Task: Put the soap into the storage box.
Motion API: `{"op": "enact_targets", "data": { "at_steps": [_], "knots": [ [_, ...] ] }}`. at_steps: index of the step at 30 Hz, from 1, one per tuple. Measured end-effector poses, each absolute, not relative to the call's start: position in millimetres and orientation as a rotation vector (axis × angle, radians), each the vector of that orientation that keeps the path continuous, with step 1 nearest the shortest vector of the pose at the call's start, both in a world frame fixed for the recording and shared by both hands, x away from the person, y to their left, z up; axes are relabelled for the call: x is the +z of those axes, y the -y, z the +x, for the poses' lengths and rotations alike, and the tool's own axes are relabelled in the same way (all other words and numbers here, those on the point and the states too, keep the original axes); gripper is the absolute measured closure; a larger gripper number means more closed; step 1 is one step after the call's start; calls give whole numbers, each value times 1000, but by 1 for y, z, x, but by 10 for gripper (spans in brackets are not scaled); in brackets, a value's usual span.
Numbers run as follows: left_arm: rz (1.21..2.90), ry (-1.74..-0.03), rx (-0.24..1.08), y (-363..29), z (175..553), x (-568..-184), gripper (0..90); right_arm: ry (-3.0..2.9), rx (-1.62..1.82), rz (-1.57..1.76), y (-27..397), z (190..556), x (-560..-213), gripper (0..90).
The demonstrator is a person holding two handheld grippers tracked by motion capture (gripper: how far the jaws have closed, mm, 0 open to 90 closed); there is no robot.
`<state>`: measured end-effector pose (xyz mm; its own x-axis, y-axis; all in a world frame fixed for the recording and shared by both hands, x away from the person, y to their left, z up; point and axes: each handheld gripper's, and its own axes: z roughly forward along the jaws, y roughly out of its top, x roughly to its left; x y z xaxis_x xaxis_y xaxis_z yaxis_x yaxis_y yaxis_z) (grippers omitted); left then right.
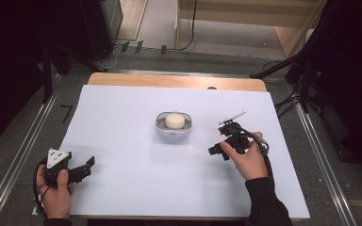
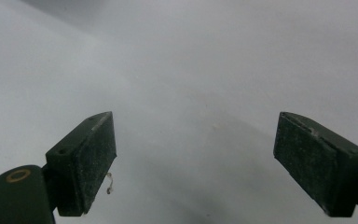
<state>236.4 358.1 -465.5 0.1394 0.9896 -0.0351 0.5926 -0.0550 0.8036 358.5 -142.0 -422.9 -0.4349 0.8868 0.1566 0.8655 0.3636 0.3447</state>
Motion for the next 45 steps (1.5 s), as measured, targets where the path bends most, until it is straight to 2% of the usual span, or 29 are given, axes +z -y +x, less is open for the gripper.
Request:
{"op": "enact_targets", "data": {
  "at_steps": [17, 45],
  "knots": [
    [1732, -1534, 741, -357, 236, -465, 139, -2499, 639, 1690, 175, 336, -438, 138],
    [1741, -1523, 743, -356, 236, -465, 139, -2247, 879, 1736, 260, 295, -460, 137]
  ]
}}
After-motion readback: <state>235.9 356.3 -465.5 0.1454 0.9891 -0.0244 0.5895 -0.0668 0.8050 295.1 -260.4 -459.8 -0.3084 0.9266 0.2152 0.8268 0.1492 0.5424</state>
